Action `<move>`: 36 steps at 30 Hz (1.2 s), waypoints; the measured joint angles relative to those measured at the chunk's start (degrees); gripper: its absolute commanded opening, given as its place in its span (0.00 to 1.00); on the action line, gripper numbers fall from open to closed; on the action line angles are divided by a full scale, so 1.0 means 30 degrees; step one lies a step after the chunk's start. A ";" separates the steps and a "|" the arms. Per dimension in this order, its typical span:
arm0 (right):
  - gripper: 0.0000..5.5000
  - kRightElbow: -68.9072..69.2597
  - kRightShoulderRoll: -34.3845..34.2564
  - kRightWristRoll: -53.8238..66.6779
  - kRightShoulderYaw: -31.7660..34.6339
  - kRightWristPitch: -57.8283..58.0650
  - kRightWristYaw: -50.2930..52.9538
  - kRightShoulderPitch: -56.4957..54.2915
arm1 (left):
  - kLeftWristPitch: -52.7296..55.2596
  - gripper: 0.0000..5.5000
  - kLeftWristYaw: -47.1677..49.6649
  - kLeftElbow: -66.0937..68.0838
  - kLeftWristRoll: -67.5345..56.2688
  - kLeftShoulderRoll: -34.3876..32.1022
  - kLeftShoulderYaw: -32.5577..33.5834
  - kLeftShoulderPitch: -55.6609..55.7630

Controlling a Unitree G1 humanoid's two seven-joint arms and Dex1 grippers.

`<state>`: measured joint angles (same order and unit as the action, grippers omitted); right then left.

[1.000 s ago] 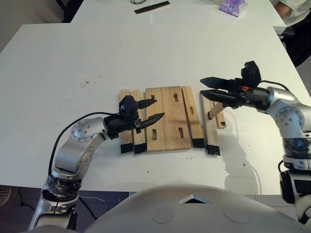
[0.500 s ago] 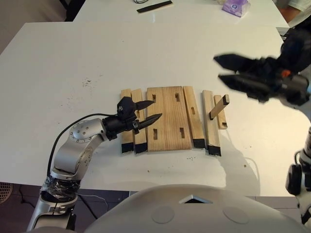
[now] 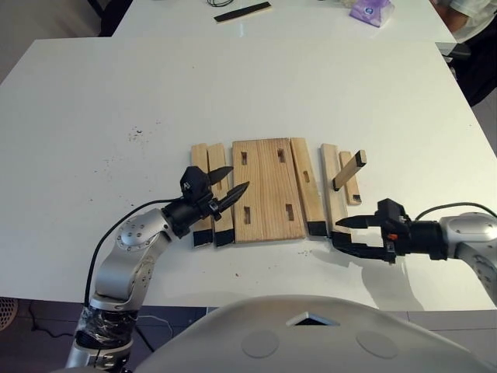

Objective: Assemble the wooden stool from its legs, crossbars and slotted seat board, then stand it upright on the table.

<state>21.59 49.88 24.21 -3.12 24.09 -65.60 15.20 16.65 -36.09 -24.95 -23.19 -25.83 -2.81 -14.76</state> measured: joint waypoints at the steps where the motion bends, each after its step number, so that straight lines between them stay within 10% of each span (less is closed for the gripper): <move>1: 0.49 -0.0510 -0.0160 -0.0306 -0.0250 -0.0354 0.0111 -0.0336 | -0.0044 0.50 0.0065 0.0115 0.0118 0.0127 -0.0001 0.0036; 17: 0.49 -0.4174 0.0723 -0.3498 0.0101 -0.5526 -0.0119 -0.2178 | -0.1486 0.50 0.0816 0.0512 0.1288 0.1354 -0.0653 -0.1217; 24: 0.49 0.0039 0.0119 0.2502 0.1138 -0.0915 -0.0573 -0.2607 | -0.1652 0.50 0.0902 0.0792 0.1503 0.1637 -0.0745 -0.1233; 36: 0.49 -0.4885 0.0204 -0.4589 -0.2155 -0.7545 -0.0924 -0.3677 | -0.1655 0.50 0.0733 0.1160 0.1626 0.1580 -0.1006 -0.0578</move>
<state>6.93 50.49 10.44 -9.59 1.45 -68.37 4.17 11.69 -33.89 -21.47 -18.32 -21.09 -5.83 -16.50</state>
